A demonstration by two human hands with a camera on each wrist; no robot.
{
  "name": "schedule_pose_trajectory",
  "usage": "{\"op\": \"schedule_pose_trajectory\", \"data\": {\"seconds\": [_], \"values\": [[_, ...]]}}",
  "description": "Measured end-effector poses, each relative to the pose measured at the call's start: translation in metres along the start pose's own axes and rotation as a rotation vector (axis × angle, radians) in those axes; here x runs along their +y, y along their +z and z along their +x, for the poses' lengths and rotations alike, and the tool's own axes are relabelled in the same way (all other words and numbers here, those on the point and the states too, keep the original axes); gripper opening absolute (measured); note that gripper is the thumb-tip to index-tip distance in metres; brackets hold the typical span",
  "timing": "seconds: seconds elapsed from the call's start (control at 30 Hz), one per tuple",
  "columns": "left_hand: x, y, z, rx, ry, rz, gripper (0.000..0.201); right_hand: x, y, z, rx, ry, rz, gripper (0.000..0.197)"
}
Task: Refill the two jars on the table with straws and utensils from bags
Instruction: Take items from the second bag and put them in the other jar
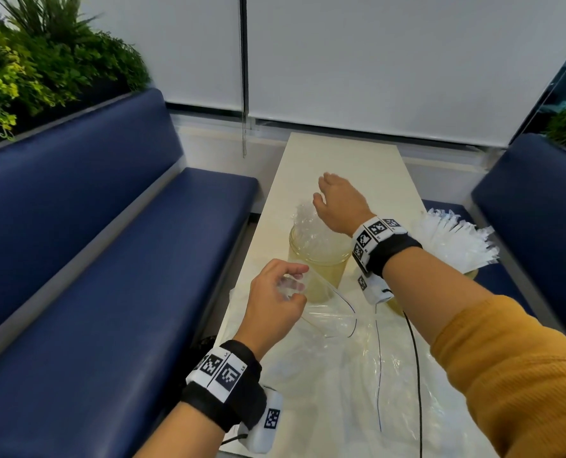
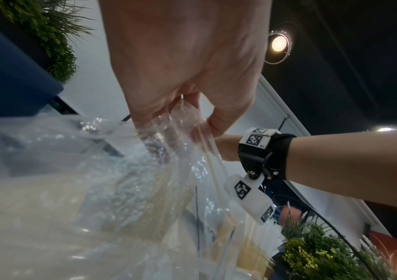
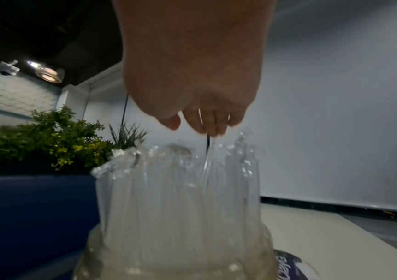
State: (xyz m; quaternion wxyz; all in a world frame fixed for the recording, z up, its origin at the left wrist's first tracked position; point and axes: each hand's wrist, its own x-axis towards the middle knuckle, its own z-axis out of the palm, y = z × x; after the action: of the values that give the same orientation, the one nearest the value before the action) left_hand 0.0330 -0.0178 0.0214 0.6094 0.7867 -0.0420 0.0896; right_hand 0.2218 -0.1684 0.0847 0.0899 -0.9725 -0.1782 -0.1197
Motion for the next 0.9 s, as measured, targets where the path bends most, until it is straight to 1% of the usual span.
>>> {"op": "schedule_pose_trajectory", "data": {"seconds": [0.03, 0.07, 0.1, 0.17, 0.23, 0.27, 0.3, 0.33, 0.37, 0.47, 0.5, 0.53, 0.57, 0.63, 0.7, 0.77, 0.83, 0.9], "values": [[0.000, 0.001, 0.000, -0.005, 0.004, 0.000, 0.039, 0.004, 0.003, -0.003, -0.115, 0.051, 0.010, 0.043], [0.000, 0.002, -0.001, -0.008, 0.011, 0.000, 0.039, 0.008, 0.005, -0.007, -0.172, 0.085, 0.034, 0.044], [0.000, 0.002, -0.001, -0.012, 0.017, -0.001, 0.039, 0.010, 0.004, -0.012, -0.160, 0.094, 0.071, 0.045], [-0.001, 0.004, -0.001, -0.015, 0.020, -0.010, 0.039, 0.011, -0.003, -0.020, -0.056, 0.058, 0.122, 0.045], [-0.001, 0.004, 0.000, -0.018, 0.015, -0.020, 0.040, 0.010, -0.017, -0.028, 0.080, -0.007, 0.114, 0.041], [-0.001, 0.005, 0.000, -0.020, 0.015, -0.020, 0.040, 0.009, -0.025, -0.034, 0.153, -0.011, 0.113, 0.038], [0.000, 0.006, 0.001, -0.023, 0.018, -0.023, 0.041, 0.010, -0.035, -0.041, 0.189, 0.012, 0.121, 0.037], [0.000, 0.006, 0.001, -0.023, 0.022, -0.026, 0.042, 0.011, -0.044, -0.050, 0.158, 0.044, 0.130, 0.040], [0.000, 0.006, 0.002, -0.022, 0.027, -0.026, 0.044, 0.011, -0.052, -0.060, 0.042, 0.081, 0.114, 0.046], [0.001, 0.008, 0.004, -0.026, 0.054, -0.020, 0.050, 0.016, -0.055, -0.095, -0.582, 0.159, -0.113, 0.060], [0.001, 0.008, 0.005, -0.031, 0.060, -0.020, 0.052, 0.017, -0.051, -0.107, -0.738, 0.185, -0.177, 0.063], [0.002, 0.008, 0.006, -0.037, 0.062, -0.022, 0.054, 0.019, -0.045, -0.118, -0.821, 0.201, -0.199, 0.064], [0.003, 0.009, 0.006, -0.043, 0.063, -0.027, 0.056, 0.021, -0.039, -0.128, -0.846, 0.211, -0.191, 0.060], [0.004, 0.010, 0.006, -0.048, 0.066, -0.037, 0.058, 0.024, -0.026, -0.143, -0.823, 0.236, -0.098, 0.046], [0.005, 0.012, 0.005, -0.058, 0.068, -0.041, 0.059, 0.024, -0.020, -0.152, -0.771, 0.257, -0.027, 0.037], [0.007, 0.013, 0.004, -0.071, 0.067, -0.039, 0.058, 0.021, -0.024, -0.154, -0.680, 0.245, -0.026, 0.035], [0.008, 0.015, 0.003, -0.073, 0.072, -0.035, 0.058, 0.011, -0.033, -0.155, -0.559, 0.193, -0.085, 0.038], [0.009, 0.017, 0.003, -0.073, 0.084, -0.021, 0.058, -0.002, -0.041, -0.157, -0.466, 0.130, -0.110, 0.035]]}}
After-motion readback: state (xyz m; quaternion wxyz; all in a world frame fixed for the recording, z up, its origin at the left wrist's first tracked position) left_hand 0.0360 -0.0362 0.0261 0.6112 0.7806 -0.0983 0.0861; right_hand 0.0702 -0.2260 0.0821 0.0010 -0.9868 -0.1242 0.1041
